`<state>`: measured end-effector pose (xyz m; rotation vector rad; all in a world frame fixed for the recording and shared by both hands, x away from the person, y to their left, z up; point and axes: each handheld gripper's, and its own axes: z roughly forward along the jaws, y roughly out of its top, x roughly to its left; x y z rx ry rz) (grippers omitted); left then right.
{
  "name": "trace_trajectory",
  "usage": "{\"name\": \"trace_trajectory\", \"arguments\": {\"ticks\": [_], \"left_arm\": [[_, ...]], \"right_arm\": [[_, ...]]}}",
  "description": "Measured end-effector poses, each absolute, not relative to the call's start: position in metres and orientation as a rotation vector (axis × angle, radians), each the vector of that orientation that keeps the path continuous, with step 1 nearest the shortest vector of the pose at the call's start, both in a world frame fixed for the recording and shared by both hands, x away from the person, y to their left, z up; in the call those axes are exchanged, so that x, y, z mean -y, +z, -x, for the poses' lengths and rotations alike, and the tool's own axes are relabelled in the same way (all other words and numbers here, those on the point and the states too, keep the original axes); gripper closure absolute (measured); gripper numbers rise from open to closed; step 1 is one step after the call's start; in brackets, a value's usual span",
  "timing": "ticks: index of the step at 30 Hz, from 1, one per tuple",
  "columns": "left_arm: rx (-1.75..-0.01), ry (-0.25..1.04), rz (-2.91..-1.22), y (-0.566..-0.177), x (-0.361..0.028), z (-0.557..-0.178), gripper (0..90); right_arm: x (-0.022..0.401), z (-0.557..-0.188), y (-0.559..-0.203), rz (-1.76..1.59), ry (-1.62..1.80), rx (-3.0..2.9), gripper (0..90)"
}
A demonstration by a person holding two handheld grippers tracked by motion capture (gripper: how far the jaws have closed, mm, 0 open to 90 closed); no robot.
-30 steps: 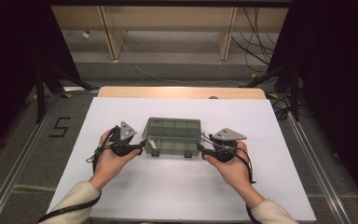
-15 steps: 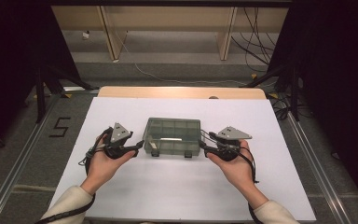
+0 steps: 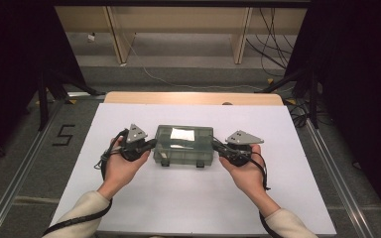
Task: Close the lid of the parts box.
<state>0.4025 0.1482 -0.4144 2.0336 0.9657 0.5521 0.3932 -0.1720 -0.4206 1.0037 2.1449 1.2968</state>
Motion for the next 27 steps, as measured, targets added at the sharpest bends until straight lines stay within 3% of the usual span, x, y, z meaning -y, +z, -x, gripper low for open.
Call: {"name": "trace_trajectory", "arguments": {"ticks": [27], "left_arm": [[-1.0, 0.503, -2.041, -0.427, -0.128, -0.414, 89.5]], "right_arm": [[0.148, -0.406, -0.431, -1.019, 1.239, -2.25, 90.0]]}}
